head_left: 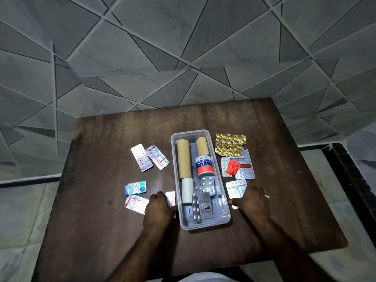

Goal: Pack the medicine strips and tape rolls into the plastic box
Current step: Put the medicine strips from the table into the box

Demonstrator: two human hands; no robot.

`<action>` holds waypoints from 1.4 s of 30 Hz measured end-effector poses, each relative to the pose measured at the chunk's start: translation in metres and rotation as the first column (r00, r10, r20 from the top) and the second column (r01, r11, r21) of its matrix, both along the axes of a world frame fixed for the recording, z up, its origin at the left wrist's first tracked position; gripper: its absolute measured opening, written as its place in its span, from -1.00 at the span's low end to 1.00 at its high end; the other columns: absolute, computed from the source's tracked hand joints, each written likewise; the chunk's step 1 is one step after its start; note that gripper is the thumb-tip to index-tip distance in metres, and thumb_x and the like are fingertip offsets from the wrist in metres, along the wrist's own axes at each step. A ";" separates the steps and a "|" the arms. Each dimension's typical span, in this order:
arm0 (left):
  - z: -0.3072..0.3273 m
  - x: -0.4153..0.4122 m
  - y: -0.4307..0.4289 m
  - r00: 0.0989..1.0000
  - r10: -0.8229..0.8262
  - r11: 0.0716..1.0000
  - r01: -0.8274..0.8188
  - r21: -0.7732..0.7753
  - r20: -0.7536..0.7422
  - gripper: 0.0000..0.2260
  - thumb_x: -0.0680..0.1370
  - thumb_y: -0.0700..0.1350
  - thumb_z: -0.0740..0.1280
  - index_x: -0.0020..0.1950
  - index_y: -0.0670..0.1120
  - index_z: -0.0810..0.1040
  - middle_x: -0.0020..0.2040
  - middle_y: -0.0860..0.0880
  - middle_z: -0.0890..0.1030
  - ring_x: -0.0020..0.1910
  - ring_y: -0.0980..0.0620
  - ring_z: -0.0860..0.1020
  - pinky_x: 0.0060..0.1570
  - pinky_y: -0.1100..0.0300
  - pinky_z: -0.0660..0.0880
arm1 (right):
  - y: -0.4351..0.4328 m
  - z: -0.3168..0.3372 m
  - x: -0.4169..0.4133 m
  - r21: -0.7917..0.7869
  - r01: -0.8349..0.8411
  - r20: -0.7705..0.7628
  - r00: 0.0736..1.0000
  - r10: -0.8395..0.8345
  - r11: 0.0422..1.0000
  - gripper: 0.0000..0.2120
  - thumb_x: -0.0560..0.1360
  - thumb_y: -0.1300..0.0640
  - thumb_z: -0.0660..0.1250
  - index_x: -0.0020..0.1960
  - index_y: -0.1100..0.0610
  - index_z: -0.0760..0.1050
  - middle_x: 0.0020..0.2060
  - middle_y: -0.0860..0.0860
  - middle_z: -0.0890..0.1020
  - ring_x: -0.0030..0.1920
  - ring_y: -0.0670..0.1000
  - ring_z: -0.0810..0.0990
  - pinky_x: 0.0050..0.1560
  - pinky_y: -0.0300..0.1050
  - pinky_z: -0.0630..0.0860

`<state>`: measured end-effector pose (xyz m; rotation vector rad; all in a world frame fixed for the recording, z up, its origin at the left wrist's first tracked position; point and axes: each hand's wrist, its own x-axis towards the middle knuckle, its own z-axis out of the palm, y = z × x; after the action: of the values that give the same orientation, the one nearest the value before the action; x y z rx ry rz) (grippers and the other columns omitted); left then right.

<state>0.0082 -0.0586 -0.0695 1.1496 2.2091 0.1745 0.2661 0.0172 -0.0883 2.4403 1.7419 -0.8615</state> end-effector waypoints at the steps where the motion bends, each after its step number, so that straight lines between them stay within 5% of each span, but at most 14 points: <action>1: 0.000 -0.001 0.002 1.000 0.010 1.000 -0.010 -0.017 -0.001 -0.62 0.40 0.04 0.46 0.05 -0.16 0.47 0.03 -0.15 0.54 0.02 -0.19 0.56 -0.07 0.08 0.44 | 0.001 0.000 0.000 -0.004 0.018 -0.009 1.000 -0.018 1.000 -0.04 0.11 -0.10 0.62 0.35 0.18 0.25 0.22 0.23 0.53 0.24 0.28 0.49 0.21 0.11 0.44; 6: 0.000 -0.002 0.005 0.993 0.116 0.993 -0.116 0.011 0.011 -0.81 0.49 -0.02 0.37 -0.11 -0.12 0.44 -0.04 -0.18 0.61 -0.07 -0.19 0.56 -0.22 0.15 0.33 | 0.001 0.001 0.002 0.021 0.051 -0.039 0.998 -0.050 0.998 -0.14 0.15 -0.03 0.61 0.35 0.12 0.32 0.20 0.18 0.56 0.23 0.24 0.51 0.23 0.11 0.45; 12: 0.002 -0.011 0.011 0.976 0.187 0.982 -0.187 -0.008 0.110 -0.70 0.56 0.10 0.26 -0.11 -0.11 0.58 -0.13 -0.13 0.67 -0.14 -0.12 0.60 -0.16 0.13 0.46 | 0.010 0.010 0.019 0.047 0.143 -0.269 0.955 -0.125 0.989 -0.77 0.34 0.25 0.45 -0.01 0.11 0.62 -0.05 0.07 0.71 -0.10 0.10 0.65 -0.06 -0.10 0.52; 14: 0.009 -0.016 0.015 0.965 0.203 0.975 -0.215 0.057 0.163 -0.76 0.57 0.01 0.26 -0.14 -0.12 0.59 -0.17 -0.10 0.66 -0.18 -0.09 0.56 -0.15 0.15 0.44 | 0.018 0.022 0.022 0.023 0.252 -0.362 0.904 -0.227 0.967 -0.90 0.35 0.29 0.45 -0.19 0.12 0.62 -0.18 0.11 0.72 -0.20 0.13 0.65 -0.09 0.02 0.59; 17: 0.026 -0.025 0.025 0.930 0.272 0.924 -0.324 0.204 0.246 -0.84 0.56 -0.09 0.29 -0.04 -0.12 0.65 -0.14 -0.09 0.67 -0.11 -0.12 0.60 -0.14 0.16 0.41 | 0.032 0.042 0.020 0.028 0.379 -0.483 0.815 -0.320 0.925 -0.88 0.41 0.31 0.43 -0.20 0.12 0.59 -0.26 0.13 0.66 -0.34 0.09 0.60 -0.18 0.13 0.64; 21: 0.040 -0.037 0.050 0.802 0.343 0.834 -0.500 0.234 0.489 -0.86 0.35 0.02 0.43 -0.12 0.05 0.67 -0.19 0.03 0.71 -0.12 -0.04 0.68 0.00 -0.01 0.60 | 0.052 0.076 -0.001 0.064 0.454 -0.677 0.674 -0.295 0.889 -0.83 0.47 0.35 0.37 0.06 0.29 0.55 -0.23 0.13 0.63 -0.37 0.00 0.58 -0.55 -0.25 0.51; 25: 0.042 -0.034 0.082 0.767 0.310 0.819 -0.516 0.251 0.562 -0.83 0.26 0.03 0.45 -0.19 0.04 0.66 -0.25 -0.01 0.70 -0.23 -0.02 0.65 0.01 -0.14 0.61 | 0.068 0.089 -0.037 0.011 0.448 -0.767 0.578 -0.280 0.894 -0.88 0.48 0.34 0.36 0.01 0.24 0.56 -0.16 0.17 0.66 -0.29 0.11 0.64 -0.37 -0.04 0.64; 28: 0.050 -0.021 0.103 0.800 0.280 0.849 -0.464 0.252 0.530 -0.86 0.36 -0.10 0.47 -0.11 -0.06 0.68 -0.24 0.00 0.70 -0.20 -0.01 0.66 -0.01 0.00 0.61 | 0.080 0.080 -0.063 0.034 0.362 -0.735 0.641 -0.222 0.932 -0.88 0.45 0.29 0.40 -0.08 0.10 0.58 -0.12 0.16 0.69 -0.29 0.07 0.63 -0.39 -0.10 0.57; 32: 0.049 -0.010 0.122 0.865 0.296 0.879 -0.413 0.240 0.406 -0.84 0.40 -0.17 0.47 -0.03 -0.10 0.67 -0.15 -0.07 0.71 -0.10 -0.05 0.65 -0.10 0.21 0.49 | 0.093 0.074 -0.089 0.083 0.276 -0.659 0.736 -0.155 0.958 -0.82 0.40 0.26 0.45 -0.17 0.00 0.55 -0.11 0.10 0.71 -0.10 0.12 0.69 -0.06 0.13 0.64; 39: 0.051 -0.004 0.141 0.928 0.294 0.906 -0.346 0.243 0.227 -0.79 0.47 -0.03 0.39 0.03 -0.09 0.66 0.01 -0.15 0.70 0.07 -0.16 0.63 0.01 0.16 0.49 | 0.114 0.065 -0.113 0.037 0.237 -0.638 0.753 -0.160 0.971 -0.73 0.39 0.32 0.43 0.06 0.13 0.56 -0.08 0.11 0.66 -0.10 0.15 0.68 -0.10 0.15 0.66; 42: 0.052 -0.001 0.143 0.953 0.246 0.914 -0.289 0.283 0.177 -0.83 0.51 -0.07 0.34 -0.02 -0.12 0.66 -0.01 -0.18 0.70 0.04 -0.19 0.63 -0.02 0.14 0.50 | 0.115 0.057 -0.116 0.049 0.196 -0.592 0.795 -0.129 0.979 -0.78 0.35 0.24 0.39 -0.07 -0.02 0.56 -0.11 0.06 0.68 -0.11 0.14 0.68 -0.10 0.15 0.66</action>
<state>0.0074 0.0846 -0.0178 0.9485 2.2583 0.7158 0.1505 0.1326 -0.0316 2.6006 1.7720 -1.7490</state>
